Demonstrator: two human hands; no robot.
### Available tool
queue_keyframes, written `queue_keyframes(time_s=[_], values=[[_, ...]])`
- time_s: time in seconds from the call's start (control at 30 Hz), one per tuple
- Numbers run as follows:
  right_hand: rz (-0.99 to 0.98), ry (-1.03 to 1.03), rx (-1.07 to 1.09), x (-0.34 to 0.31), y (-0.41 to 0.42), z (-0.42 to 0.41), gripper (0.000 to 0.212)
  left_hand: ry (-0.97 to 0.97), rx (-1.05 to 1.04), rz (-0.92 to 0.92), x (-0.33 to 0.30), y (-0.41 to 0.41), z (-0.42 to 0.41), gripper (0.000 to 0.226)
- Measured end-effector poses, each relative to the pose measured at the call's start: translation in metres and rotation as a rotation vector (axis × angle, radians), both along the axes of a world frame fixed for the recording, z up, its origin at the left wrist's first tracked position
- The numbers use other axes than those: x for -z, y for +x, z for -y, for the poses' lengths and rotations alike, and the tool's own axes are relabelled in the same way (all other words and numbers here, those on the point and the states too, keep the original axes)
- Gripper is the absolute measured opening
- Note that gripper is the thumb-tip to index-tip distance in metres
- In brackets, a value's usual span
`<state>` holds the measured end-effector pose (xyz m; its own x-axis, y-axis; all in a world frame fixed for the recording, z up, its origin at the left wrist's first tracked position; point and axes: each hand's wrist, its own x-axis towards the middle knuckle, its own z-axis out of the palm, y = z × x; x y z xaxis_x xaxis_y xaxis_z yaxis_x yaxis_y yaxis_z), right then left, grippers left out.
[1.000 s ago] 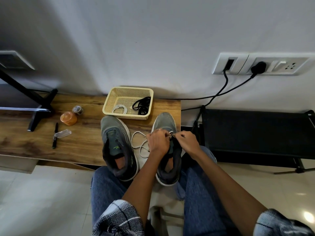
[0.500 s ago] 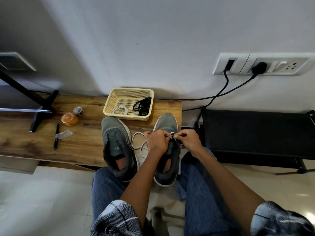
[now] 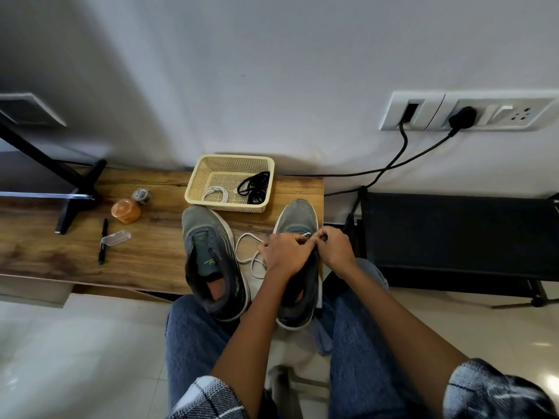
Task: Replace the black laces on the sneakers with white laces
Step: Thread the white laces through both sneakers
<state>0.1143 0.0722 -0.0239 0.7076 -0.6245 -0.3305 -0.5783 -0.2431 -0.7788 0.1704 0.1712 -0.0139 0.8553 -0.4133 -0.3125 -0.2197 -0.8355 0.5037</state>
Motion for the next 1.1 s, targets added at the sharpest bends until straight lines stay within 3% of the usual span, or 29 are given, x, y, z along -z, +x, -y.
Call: queue_keyframes(time_s=[0.1, 0.23, 0.4, 0.53, 0.73, 0.9, 1.0, 1.1], values=[[0.005, 0.017, 0.026, 0.003, -0.003, -0.003, 0.017, -0.022, -0.072, 0.041, -0.005, -0.01, 0.0, 0.031], [0.113, 0.279, 0.232, -0.001, -0.011, -0.006, 0.015, -0.038, -0.137, 0.111, -0.009, -0.017, -0.002, 0.025], [0.262, 0.524, 0.422, -0.001, -0.02, -0.005, 0.016, -0.088, -0.243, 0.169, -0.008, -0.022, -0.008, 0.036], [0.343, 0.51, 0.44, -0.005, -0.019, -0.008, 0.02, -0.096, -0.196, 0.224, -0.012, -0.028, -0.015, 0.028], [0.416, 0.564, 0.343, -0.023, -0.014, -0.016, 0.019, -0.159, -0.253, 0.149, -0.006, -0.04, -0.022, 0.015], [0.205, 0.532, 0.237, -0.034, -0.03, 0.004, 0.014, -0.145, -0.252, 0.158, -0.004, -0.037, -0.019, 0.004], [0.001, 0.415, 0.085, -0.038, -0.039, 0.016, 0.014, -0.143, -0.241, 0.141, -0.004, -0.038, -0.019, 0.002], [-0.051, 0.243, 0.019, -0.036, -0.036, 0.012, 0.013, -0.14, -0.202, 0.161, -0.005, -0.04, -0.022, 0.006]])
